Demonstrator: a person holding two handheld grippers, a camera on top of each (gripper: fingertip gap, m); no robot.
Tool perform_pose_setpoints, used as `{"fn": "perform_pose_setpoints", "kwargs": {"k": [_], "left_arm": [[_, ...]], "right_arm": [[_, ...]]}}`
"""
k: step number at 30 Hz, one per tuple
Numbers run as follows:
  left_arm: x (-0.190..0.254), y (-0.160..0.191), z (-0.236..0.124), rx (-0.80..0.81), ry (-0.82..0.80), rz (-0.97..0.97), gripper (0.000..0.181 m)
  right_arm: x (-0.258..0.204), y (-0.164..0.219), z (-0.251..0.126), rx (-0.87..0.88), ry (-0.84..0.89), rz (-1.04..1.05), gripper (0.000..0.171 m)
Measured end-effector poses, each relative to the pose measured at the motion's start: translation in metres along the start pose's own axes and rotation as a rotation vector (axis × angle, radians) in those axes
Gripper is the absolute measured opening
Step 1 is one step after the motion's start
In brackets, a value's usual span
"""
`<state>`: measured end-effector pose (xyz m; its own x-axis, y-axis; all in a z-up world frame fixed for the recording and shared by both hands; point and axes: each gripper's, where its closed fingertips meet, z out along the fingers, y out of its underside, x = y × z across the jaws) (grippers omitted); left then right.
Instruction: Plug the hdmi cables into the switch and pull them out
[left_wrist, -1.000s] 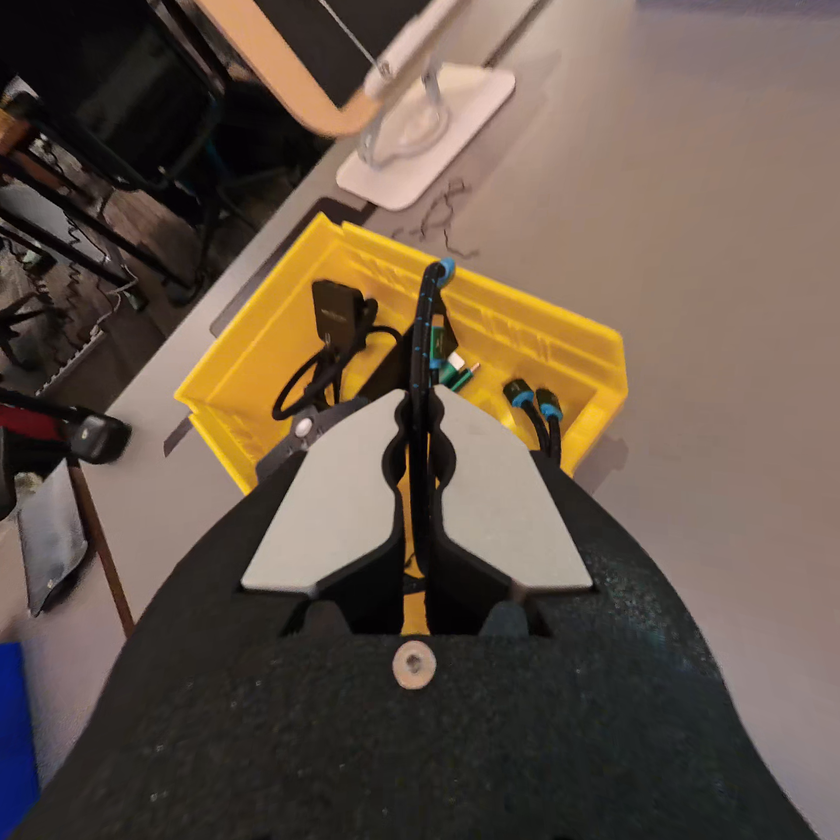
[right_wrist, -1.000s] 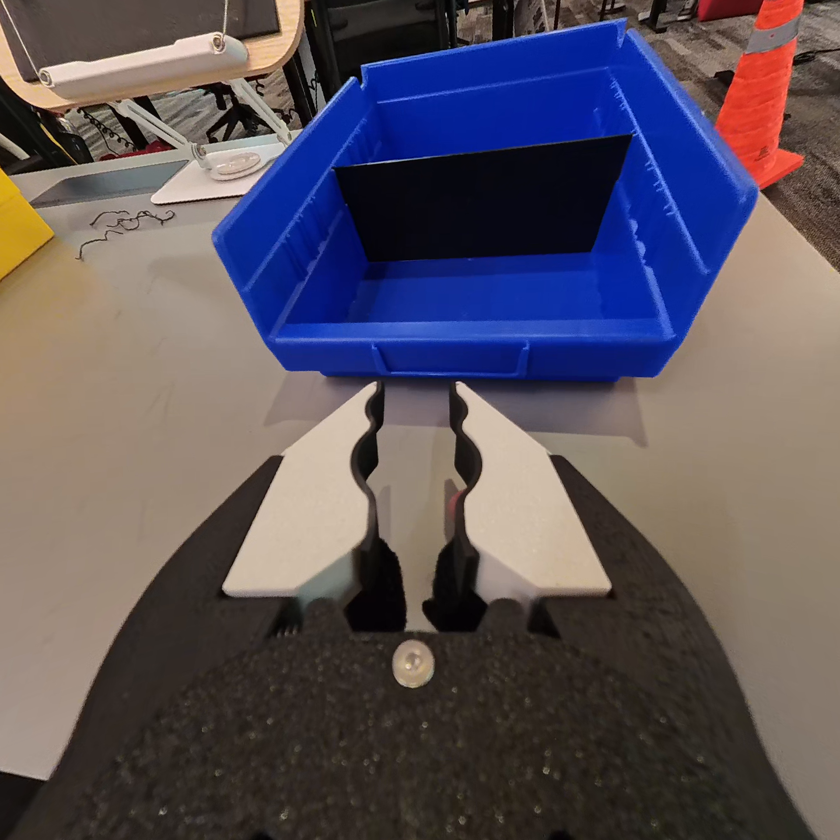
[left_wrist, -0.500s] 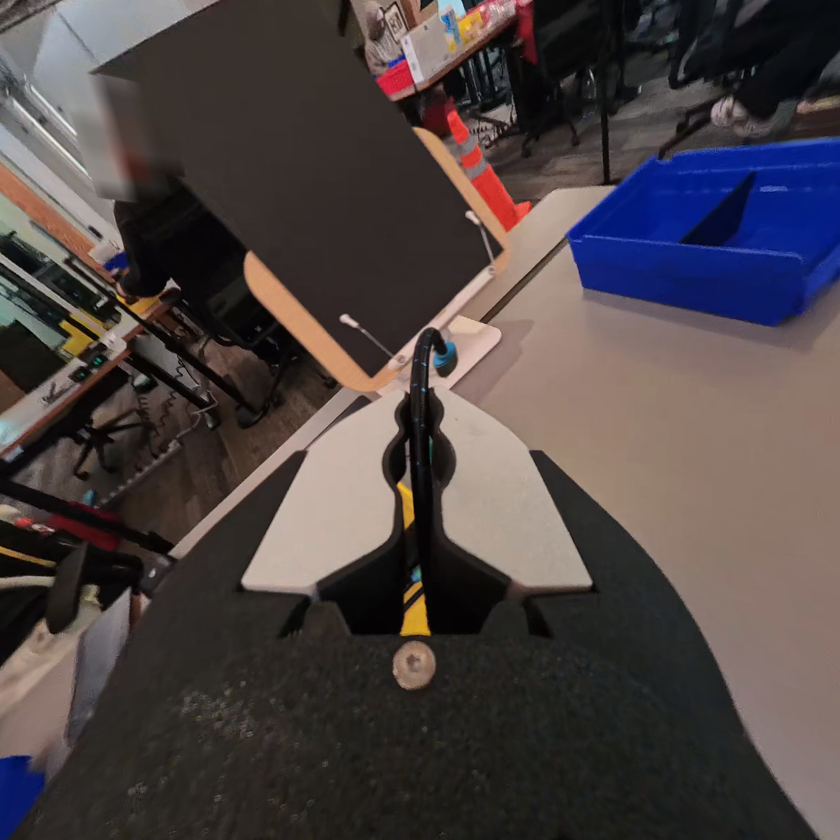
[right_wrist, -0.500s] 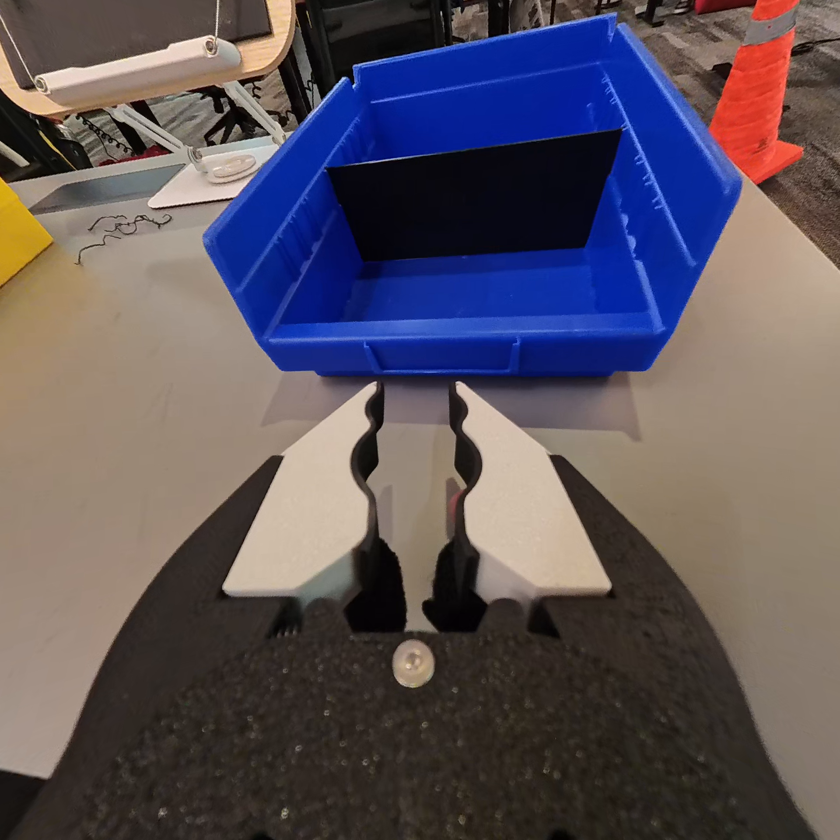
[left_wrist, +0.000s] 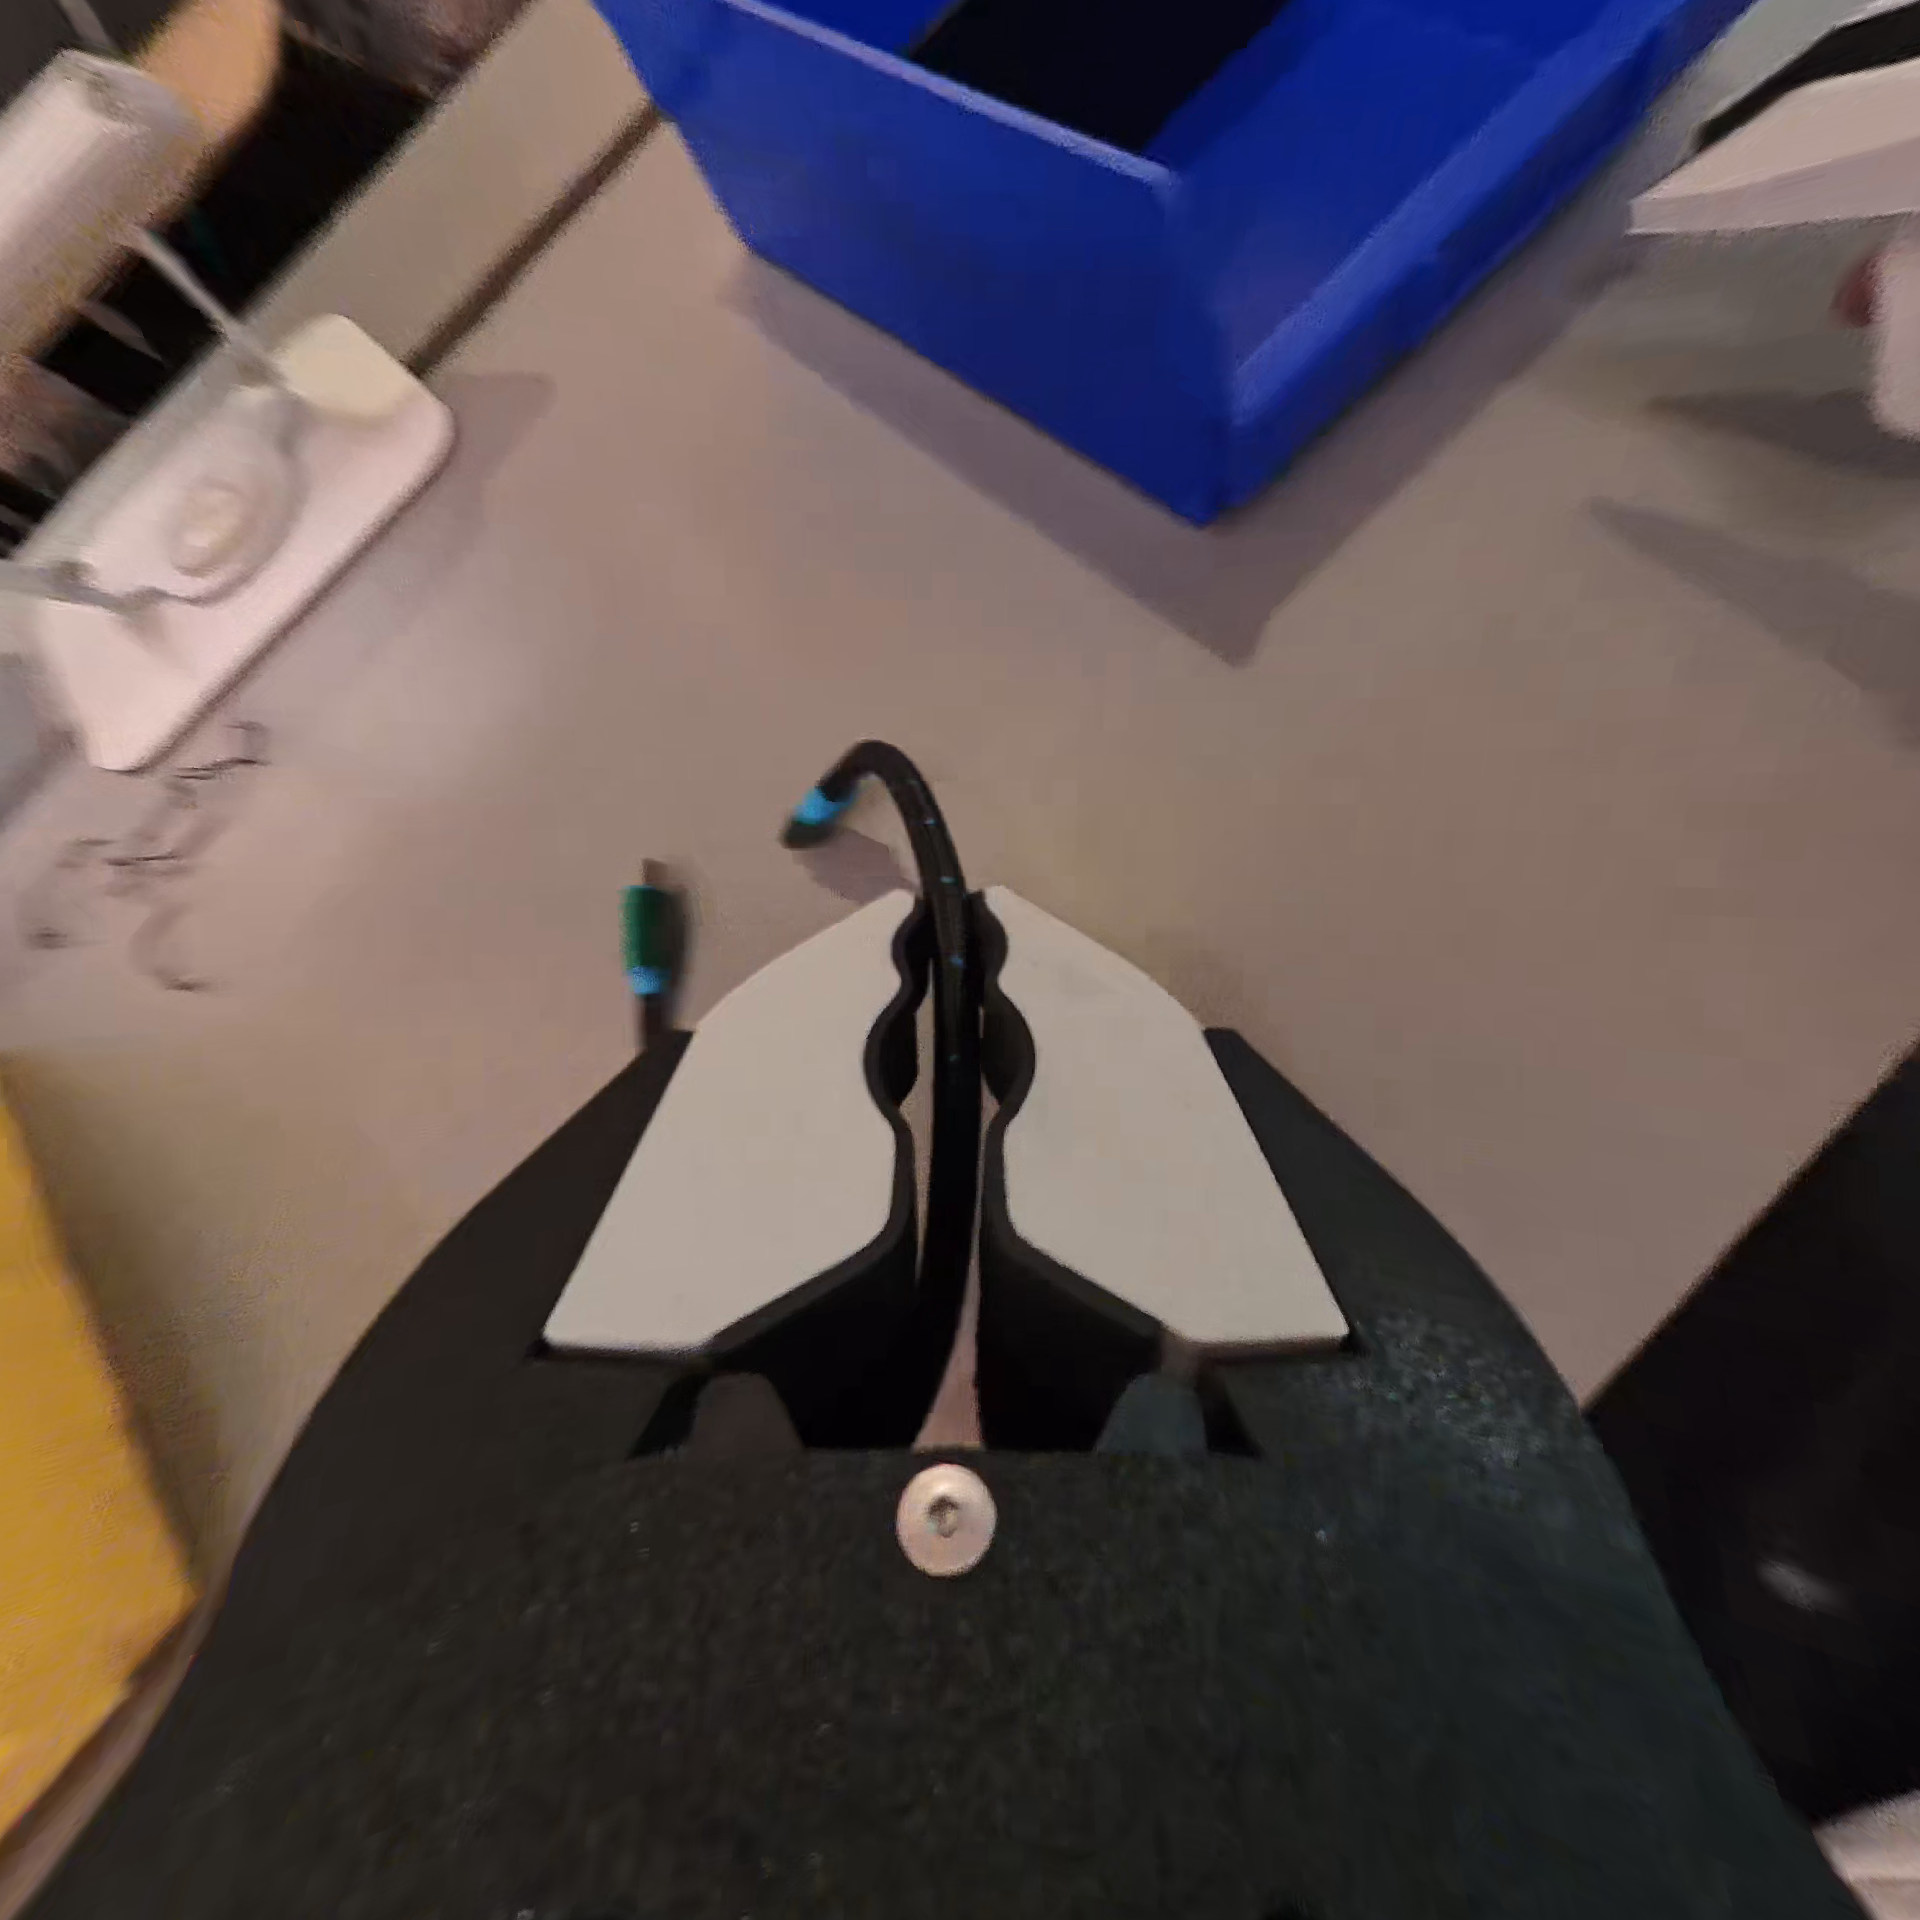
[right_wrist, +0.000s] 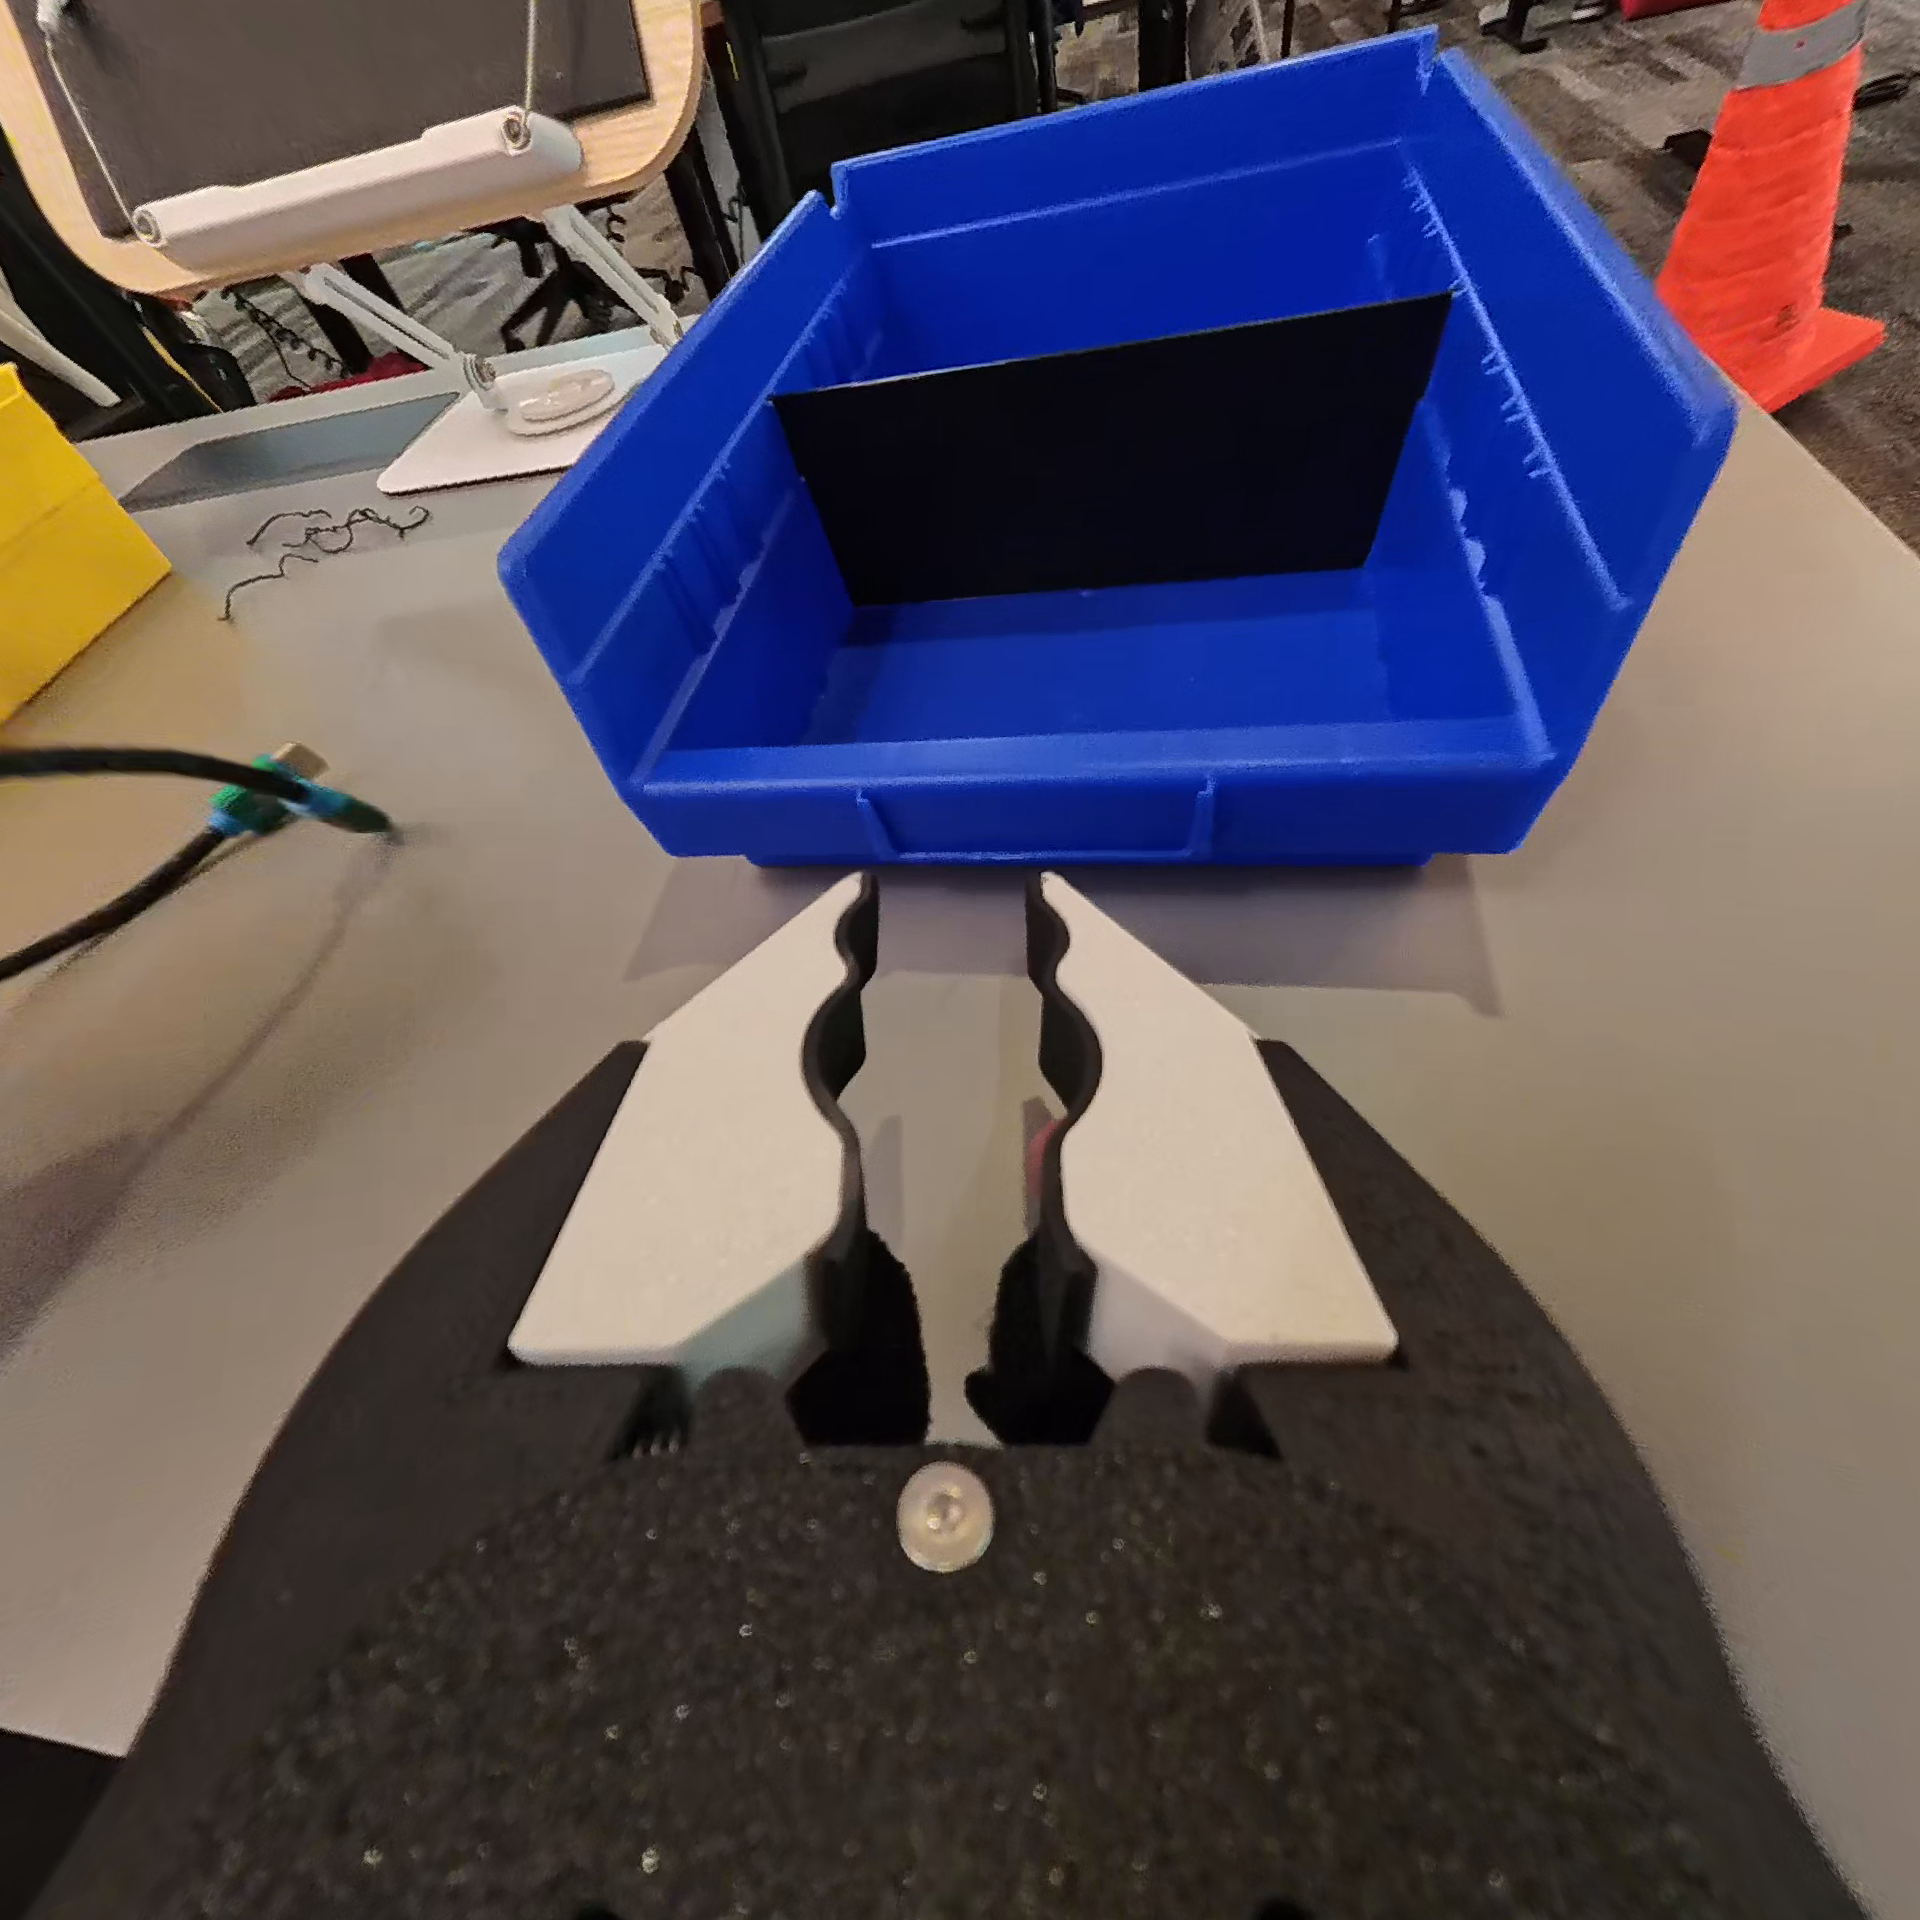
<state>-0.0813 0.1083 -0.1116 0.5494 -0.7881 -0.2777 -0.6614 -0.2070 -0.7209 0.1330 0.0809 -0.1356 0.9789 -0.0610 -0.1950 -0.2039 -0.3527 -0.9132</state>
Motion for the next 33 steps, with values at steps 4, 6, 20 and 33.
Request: {"fn": "perform_pose_setpoints", "kwargs": {"k": [4, 6, 20, 33], "left_arm": [[0.037, -0.004, 0.027, -0.040, 0.089, -0.066, 0.015], [0.040, -0.003, 0.032, -0.052, 0.108, -0.042, 0.024], [-0.152, 0.124, -0.120, -0.032, 0.155, 0.240, 0.022], [-0.332, 0.256, -0.129, -0.680, -0.204, 0.787, 0.007]], "right_arm": [[0.000, -0.001, 0.002, 0.001, -0.011, 0.013, 0.027], [0.000, -0.001, 0.001, 0.004, -0.013, 0.016, 0.027], [-0.006, 0.002, 0.004, -0.018, -0.026, 0.008, 0.027], [-0.008, 0.008, 0.002, -0.038, -0.018, -0.014, 0.027]]}}
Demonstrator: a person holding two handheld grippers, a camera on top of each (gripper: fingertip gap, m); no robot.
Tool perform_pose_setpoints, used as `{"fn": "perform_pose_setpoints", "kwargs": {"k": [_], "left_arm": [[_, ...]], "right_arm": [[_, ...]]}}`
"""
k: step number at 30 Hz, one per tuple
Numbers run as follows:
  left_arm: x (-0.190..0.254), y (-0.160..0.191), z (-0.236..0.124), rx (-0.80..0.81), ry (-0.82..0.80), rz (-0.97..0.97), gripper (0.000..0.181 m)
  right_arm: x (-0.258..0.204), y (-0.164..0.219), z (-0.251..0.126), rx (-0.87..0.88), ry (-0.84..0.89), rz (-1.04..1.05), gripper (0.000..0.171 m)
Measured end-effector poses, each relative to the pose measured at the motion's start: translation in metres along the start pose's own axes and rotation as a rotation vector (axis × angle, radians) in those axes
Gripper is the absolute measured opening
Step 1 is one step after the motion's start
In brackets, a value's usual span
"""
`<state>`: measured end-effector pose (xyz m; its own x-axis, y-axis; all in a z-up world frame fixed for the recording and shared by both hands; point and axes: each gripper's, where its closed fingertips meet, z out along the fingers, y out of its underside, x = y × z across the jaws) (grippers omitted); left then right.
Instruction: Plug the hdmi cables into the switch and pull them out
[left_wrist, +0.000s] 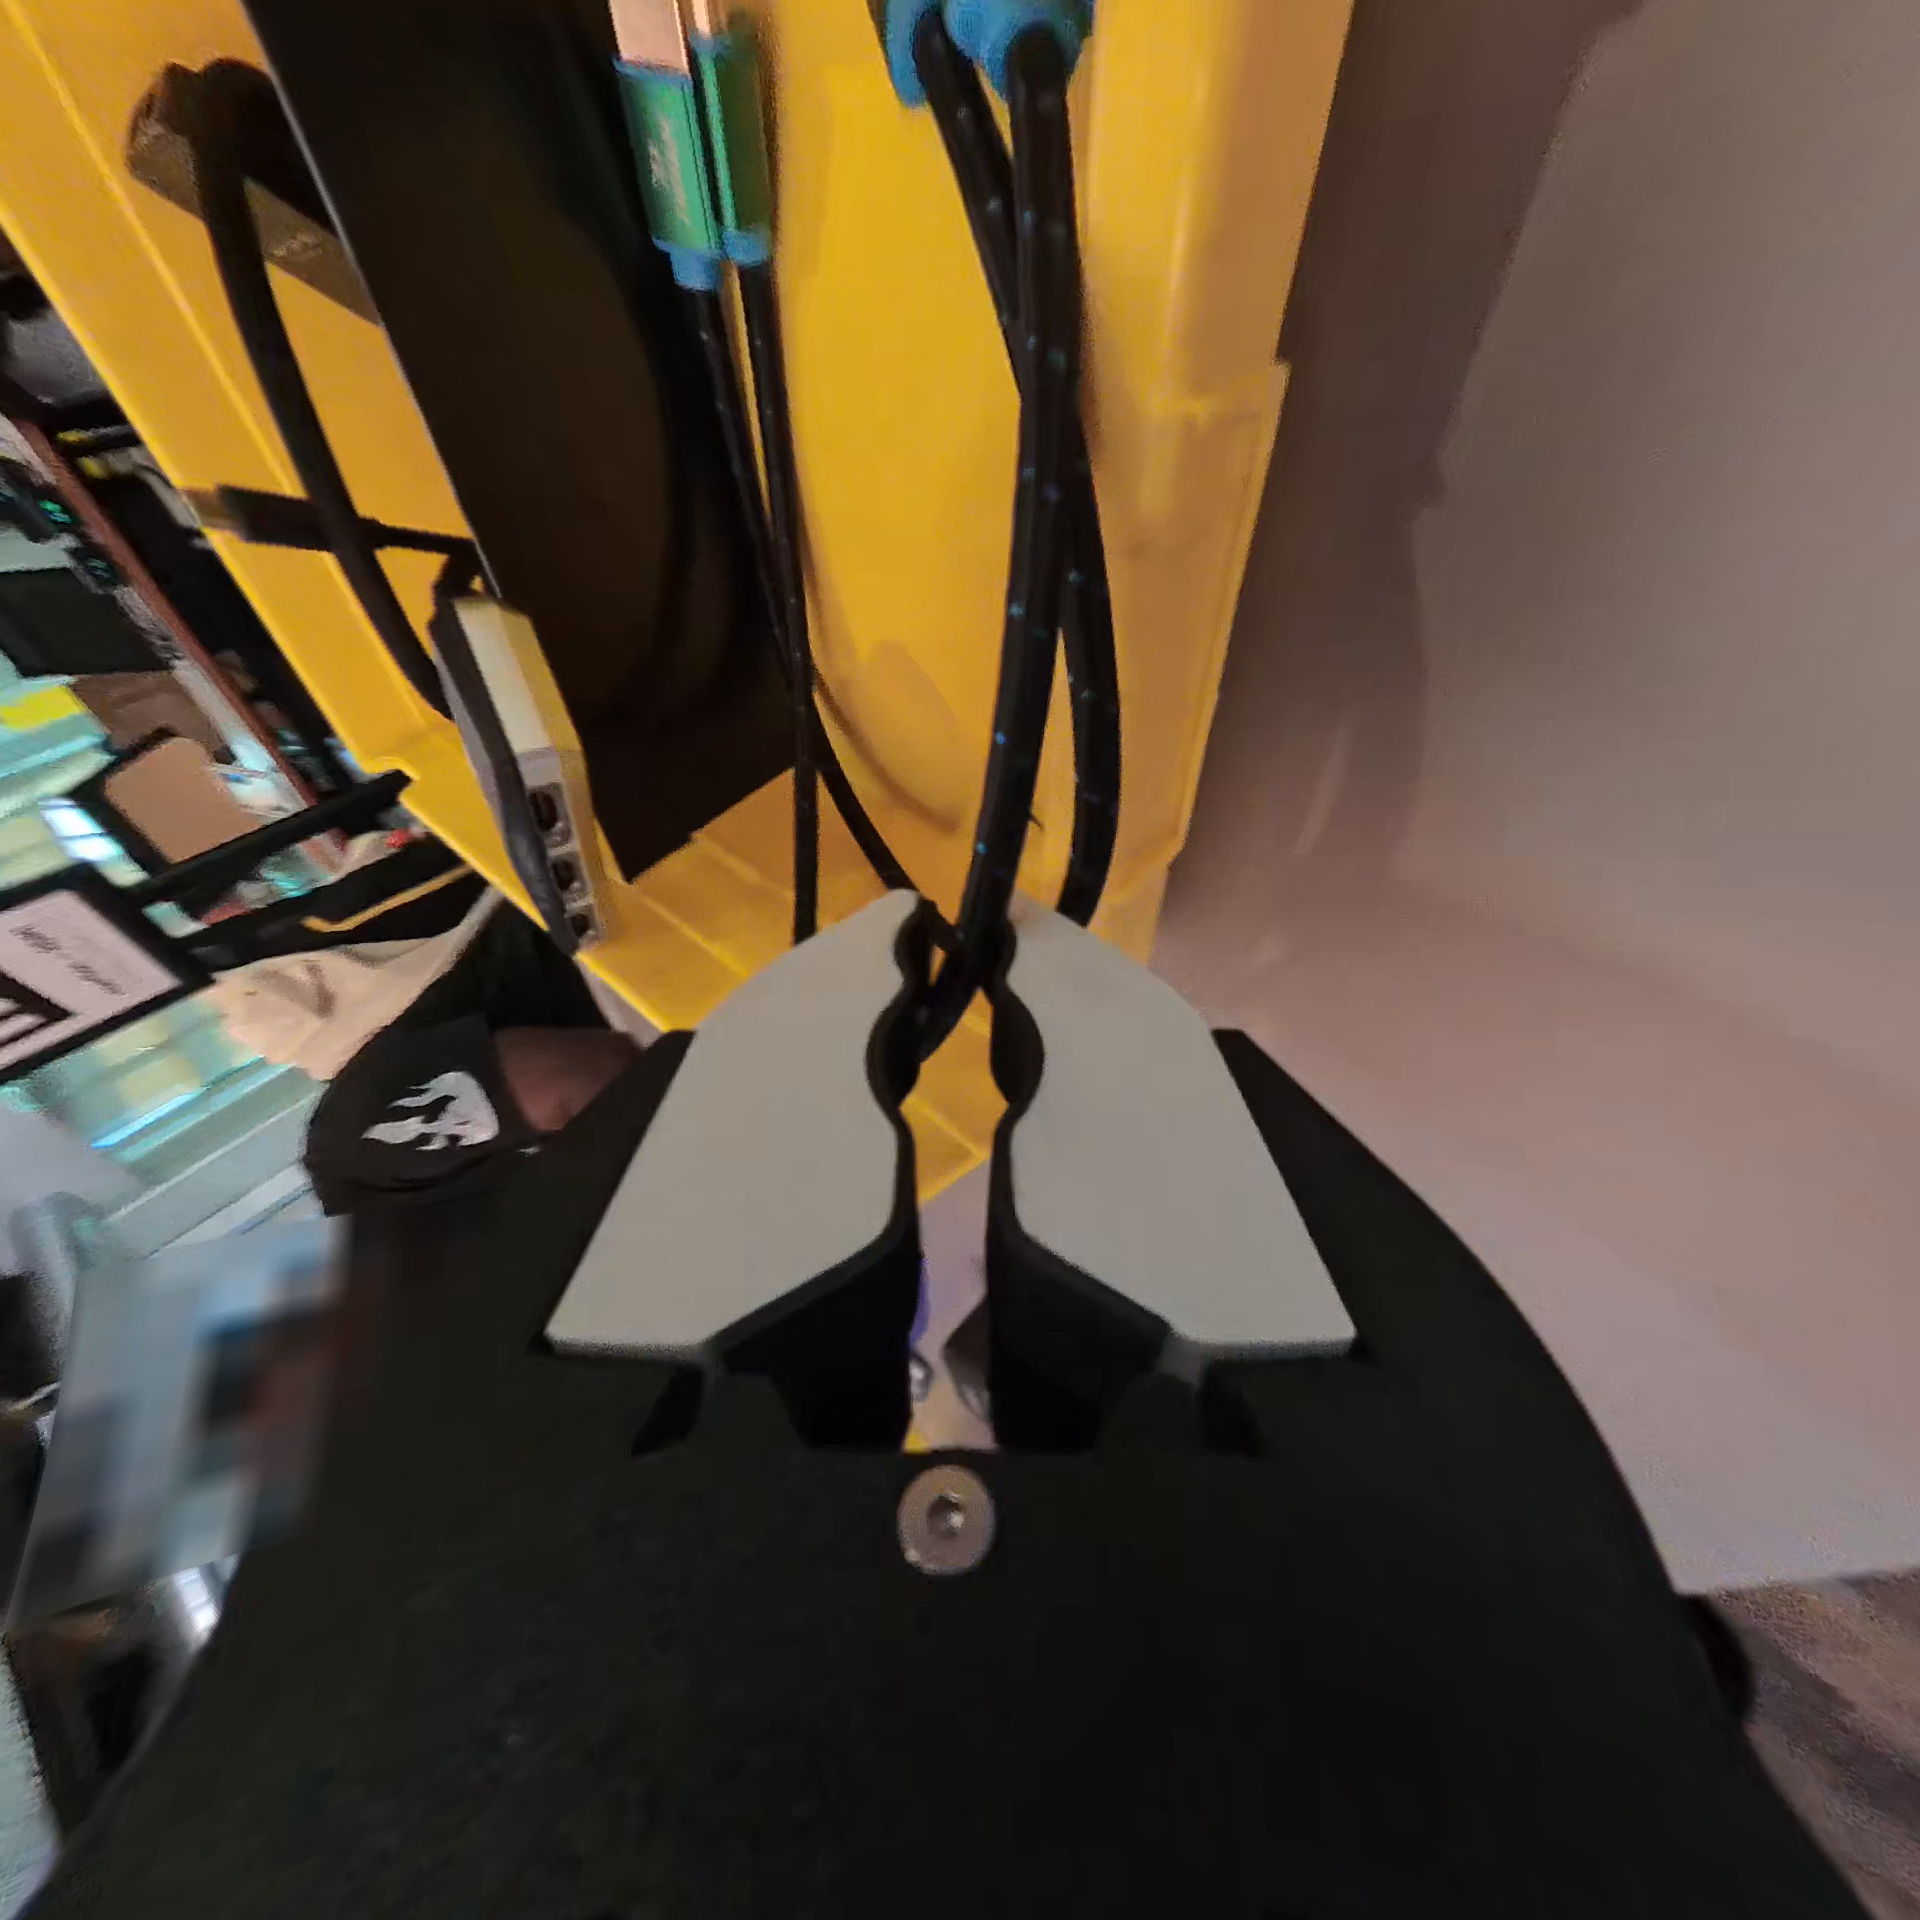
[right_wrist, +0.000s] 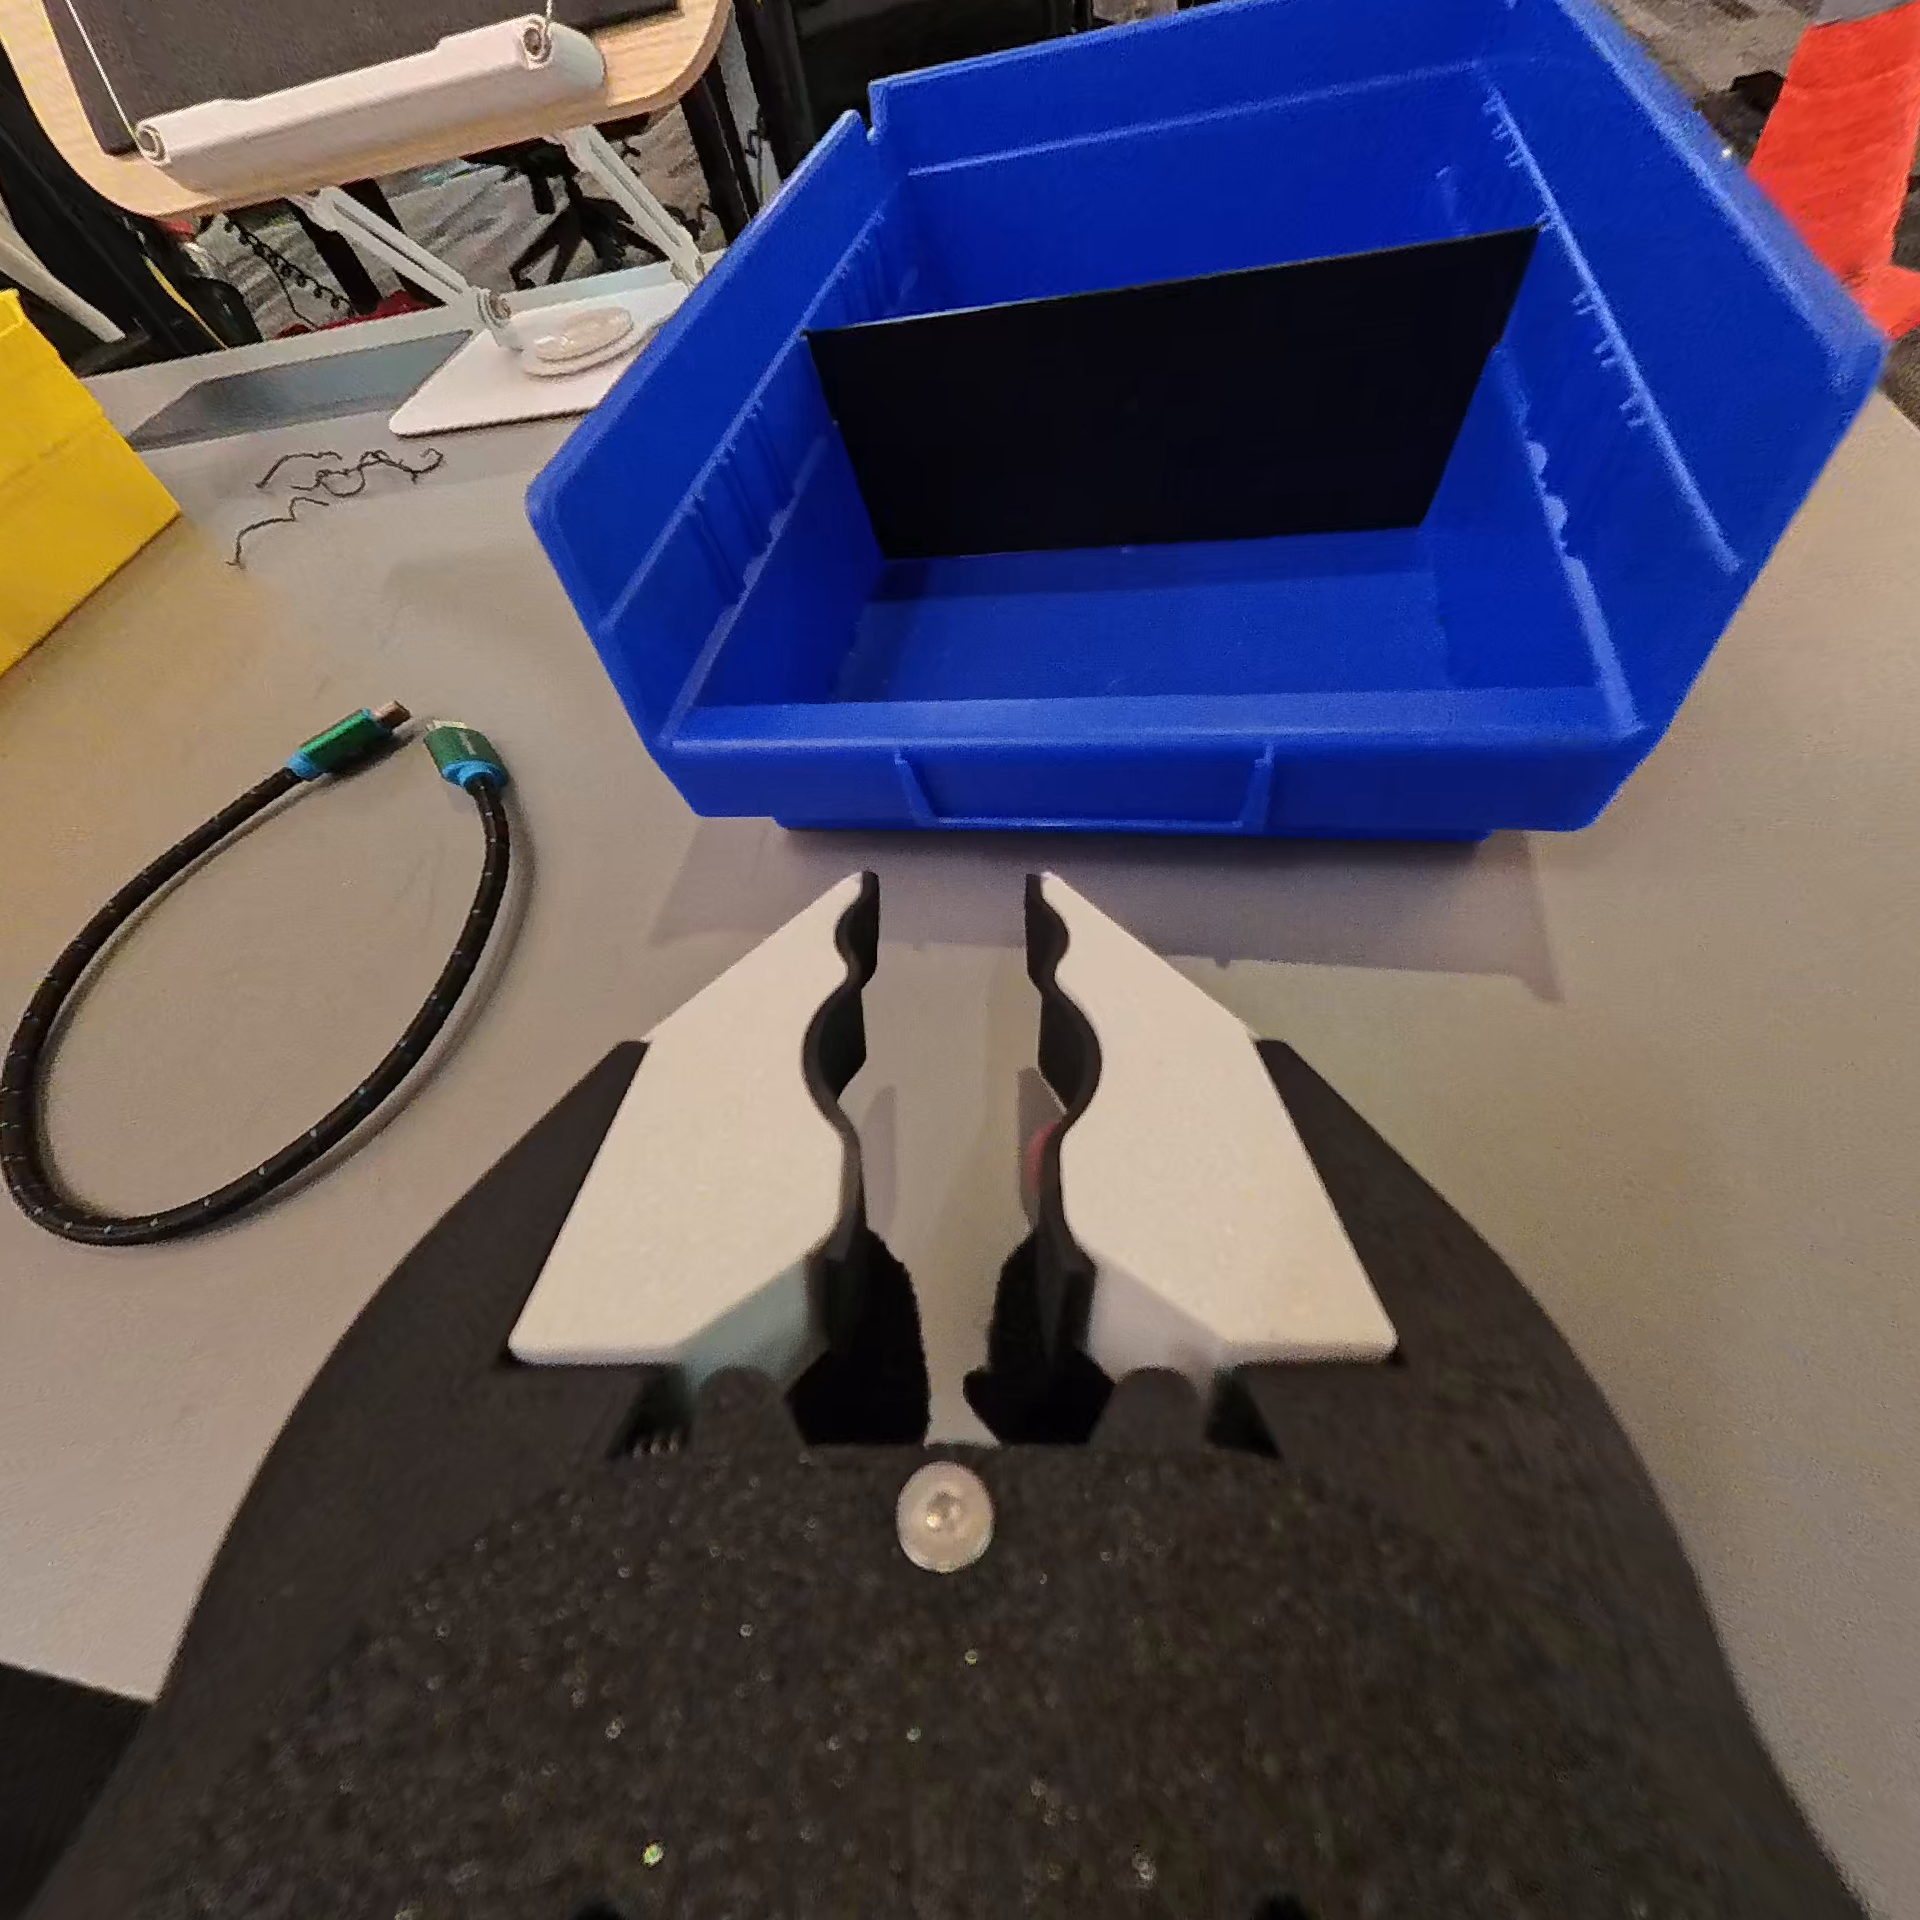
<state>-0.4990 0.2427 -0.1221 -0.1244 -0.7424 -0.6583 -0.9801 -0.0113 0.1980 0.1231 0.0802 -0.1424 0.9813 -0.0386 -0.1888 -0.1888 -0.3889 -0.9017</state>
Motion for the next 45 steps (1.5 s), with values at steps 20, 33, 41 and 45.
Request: {"fn": "perform_pose_setpoints", "kwargs": {"k": [20, 33, 41, 45], "left_arm": [[-0.123, -0.010, -0.147, 0.336, -0.459, -0.366, 0.000], [-0.082, -0.190, -0.192, 0.489, 0.098, -0.582, 0.000], [-0.029, -0.280, -0.173, 0.483, 0.164, -0.608, 0.000], [0.051, -0.355, -0.166, 0.538, 0.419, -0.587, 0.000]], "right_arm": [[0.003, 0.000, -0.005, 0.009, -0.007, 0.038, 0.027], [0.000, -0.001, -0.004, 0.014, -0.024, 0.051, 0.027], [0.003, -0.003, -0.001, 0.015, -0.031, 0.076, 0.027], [0.000, -0.003, 0.000, 0.010, -0.038, 0.069, 0.027]]}}
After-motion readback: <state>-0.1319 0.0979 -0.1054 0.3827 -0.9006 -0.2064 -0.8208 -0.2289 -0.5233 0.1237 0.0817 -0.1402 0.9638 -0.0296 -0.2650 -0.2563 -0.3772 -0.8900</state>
